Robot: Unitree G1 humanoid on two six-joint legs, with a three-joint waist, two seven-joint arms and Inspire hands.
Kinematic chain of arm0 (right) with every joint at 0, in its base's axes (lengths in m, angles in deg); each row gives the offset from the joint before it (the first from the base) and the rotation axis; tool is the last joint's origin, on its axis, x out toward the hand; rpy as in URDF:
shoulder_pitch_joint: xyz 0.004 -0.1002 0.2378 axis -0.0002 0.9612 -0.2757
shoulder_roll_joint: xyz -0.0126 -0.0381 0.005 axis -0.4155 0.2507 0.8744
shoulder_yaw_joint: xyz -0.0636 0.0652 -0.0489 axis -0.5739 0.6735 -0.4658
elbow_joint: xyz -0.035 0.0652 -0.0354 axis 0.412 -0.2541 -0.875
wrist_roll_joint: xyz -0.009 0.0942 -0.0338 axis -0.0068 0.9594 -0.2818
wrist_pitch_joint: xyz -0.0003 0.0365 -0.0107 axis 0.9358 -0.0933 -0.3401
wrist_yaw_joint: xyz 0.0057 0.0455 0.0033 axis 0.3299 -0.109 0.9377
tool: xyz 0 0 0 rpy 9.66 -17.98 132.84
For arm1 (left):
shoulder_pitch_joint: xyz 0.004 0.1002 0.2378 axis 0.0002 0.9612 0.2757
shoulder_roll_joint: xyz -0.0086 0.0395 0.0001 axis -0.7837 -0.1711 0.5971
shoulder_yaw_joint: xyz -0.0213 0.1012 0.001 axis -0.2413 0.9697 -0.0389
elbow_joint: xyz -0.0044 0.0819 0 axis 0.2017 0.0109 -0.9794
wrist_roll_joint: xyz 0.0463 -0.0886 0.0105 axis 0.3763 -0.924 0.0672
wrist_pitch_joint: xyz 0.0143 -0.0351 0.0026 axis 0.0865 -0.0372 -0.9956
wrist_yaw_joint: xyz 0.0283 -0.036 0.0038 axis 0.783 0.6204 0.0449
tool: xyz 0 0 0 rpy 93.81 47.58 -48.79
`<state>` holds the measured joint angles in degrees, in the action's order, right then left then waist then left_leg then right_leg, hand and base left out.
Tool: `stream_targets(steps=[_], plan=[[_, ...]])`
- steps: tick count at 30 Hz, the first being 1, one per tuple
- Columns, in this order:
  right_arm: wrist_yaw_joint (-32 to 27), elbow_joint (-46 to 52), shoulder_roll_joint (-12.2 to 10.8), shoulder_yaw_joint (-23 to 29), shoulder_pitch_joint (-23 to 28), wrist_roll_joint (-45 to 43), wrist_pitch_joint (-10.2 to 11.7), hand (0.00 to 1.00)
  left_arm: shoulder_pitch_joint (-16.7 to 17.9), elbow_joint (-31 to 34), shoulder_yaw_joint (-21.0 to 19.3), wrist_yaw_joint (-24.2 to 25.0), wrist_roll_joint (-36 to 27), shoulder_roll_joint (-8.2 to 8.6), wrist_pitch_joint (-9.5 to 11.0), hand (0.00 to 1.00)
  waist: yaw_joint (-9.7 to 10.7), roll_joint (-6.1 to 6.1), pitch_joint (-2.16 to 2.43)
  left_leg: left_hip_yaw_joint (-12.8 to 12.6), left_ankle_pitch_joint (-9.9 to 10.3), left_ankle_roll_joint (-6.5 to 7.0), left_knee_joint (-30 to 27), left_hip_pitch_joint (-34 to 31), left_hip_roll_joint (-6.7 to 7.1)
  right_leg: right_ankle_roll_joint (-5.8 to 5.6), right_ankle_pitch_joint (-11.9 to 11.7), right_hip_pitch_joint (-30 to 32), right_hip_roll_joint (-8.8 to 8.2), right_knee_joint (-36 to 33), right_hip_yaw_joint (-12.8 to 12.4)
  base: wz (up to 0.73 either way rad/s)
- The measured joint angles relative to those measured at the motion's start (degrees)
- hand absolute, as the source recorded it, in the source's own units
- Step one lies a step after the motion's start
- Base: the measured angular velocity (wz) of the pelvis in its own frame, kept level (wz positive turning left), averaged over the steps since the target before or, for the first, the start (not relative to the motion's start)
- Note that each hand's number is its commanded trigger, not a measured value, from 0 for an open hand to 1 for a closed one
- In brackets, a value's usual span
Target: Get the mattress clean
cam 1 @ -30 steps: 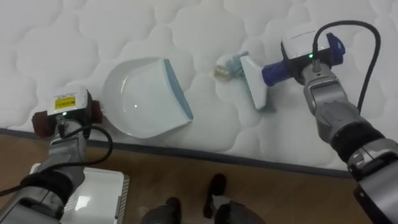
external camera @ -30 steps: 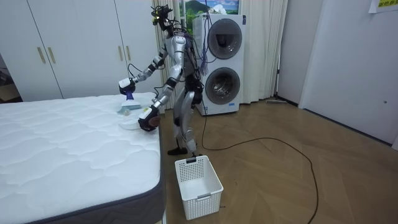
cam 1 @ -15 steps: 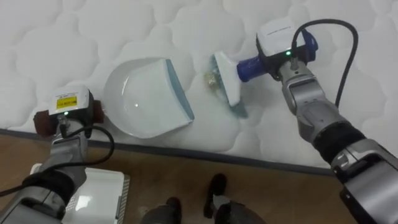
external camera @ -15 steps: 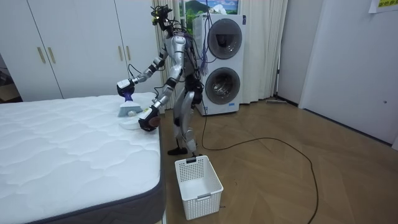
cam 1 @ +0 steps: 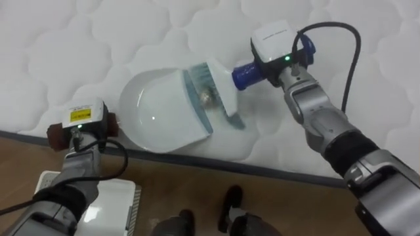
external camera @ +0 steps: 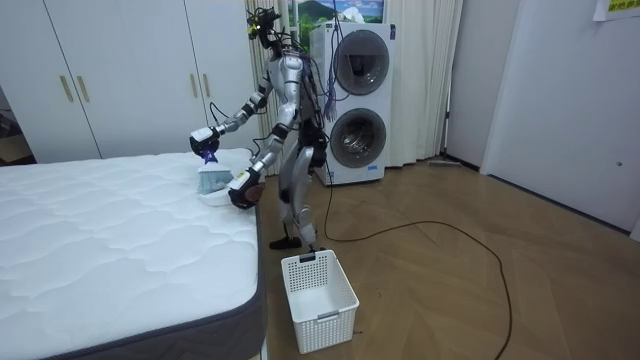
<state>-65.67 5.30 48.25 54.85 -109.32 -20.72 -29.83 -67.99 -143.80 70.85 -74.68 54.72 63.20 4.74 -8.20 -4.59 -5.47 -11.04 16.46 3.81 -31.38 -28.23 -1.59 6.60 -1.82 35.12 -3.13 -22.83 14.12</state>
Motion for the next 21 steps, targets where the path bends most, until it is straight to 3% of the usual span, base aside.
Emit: stream_targets(steps=[4,9,12,17,21], plan=[[2.5,0.0,-2.1,-0.2,0.0,0.3,1.5,1.00,0.4,-0.1,0.0,0.0,0.3,0.88,0.1,1.00,-0.1,0.37,0.22,0.0,-0.2,0.09,0.2,0.0,0.19,0.00,0.0,0.0,-0.19,0.0,0.0,0.01],[4.8,0.1,-2.6,-0.6,0.0,2.9,2.7,1.00,0.4,-0.1,0.0,0.3,0.6,1.08,0.5,1.00,-0.3,0.31,0.26,0.1,-0.5,0.25,0.5,0.0,0.50,-0.02,0.0,0.0,-0.57,0.1,0.3,0.04],[6.4,0.1,-2.7,-1.3,0.0,7.5,3.2,1.00,0.4,-0.1,0.0,0.3,0.6,1.34,0.5,1.00,-0.3,0.32,0.27,0.3,-0.5,0.29,0.5,-0.1,0.58,-0.05,0.1,0.0,-0.64,0.3,0.3,0.02],[9.9,0.1,-4.7,-2.1,0.0,18.6,4.0,1.00,0.4,-1.1,0.0,0.0,0.4,1.32,1.4,1.00,-0.3,0.35,0.28,0.3,-0.5,0.31,0.5,0.0,0.59,-0.07,0.1,0.0,-0.70,0.2,0.4,0.00],[11.3,0.1,-6.2,-2.1,0.0,23.6,6.1,1.00,0.4,-1.2,0.0,0.0,0.5,1.32,1.9,1.00,-0.3,0.51,0.36,0.2,-0.5,0.32,0.4,0.0,0.59,-0.07,0.1,0.0,-0.80,0.0,0.4,0.00]])
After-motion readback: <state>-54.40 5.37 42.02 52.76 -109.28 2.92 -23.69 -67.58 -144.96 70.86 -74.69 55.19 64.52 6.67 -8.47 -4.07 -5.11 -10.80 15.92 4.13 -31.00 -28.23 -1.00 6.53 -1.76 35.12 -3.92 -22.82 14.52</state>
